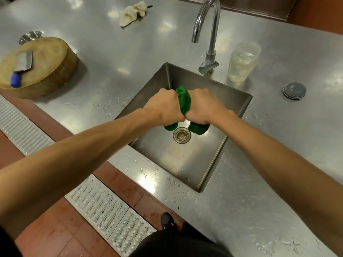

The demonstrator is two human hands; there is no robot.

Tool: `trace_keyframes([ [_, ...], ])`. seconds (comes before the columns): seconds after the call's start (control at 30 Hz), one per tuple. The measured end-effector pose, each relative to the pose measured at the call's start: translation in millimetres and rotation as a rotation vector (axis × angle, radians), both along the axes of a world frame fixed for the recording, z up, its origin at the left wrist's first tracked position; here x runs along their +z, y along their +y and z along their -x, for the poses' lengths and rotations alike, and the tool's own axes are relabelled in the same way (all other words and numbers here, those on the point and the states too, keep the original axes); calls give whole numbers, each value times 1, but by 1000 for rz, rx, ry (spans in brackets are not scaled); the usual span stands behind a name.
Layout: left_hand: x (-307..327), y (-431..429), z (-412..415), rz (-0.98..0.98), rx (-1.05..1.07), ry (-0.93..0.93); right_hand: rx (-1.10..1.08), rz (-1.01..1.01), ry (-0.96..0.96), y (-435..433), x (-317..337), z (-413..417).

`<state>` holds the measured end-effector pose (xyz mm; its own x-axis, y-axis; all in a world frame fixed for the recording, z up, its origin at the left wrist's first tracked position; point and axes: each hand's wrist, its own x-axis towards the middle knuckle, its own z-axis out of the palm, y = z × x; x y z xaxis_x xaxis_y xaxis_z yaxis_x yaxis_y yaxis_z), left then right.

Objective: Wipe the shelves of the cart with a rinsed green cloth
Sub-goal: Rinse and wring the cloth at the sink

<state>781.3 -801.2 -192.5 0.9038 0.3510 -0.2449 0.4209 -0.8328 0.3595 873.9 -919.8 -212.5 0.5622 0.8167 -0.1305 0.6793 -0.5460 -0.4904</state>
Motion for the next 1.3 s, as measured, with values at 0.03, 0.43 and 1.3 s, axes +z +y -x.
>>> trace_keyframes([
  [0.03, -2, -1, 1, -31, 10, 0, -8, 10, 78, 1, 0, -1],
  [0.43, -3, -7, 2, -213, -164, 32, 34, 277, 542, 4, -1, -19],
  [1.3, -12, 0, 56, 864, 65, -131, -253, -312, 477, -74, -16, 24],
])
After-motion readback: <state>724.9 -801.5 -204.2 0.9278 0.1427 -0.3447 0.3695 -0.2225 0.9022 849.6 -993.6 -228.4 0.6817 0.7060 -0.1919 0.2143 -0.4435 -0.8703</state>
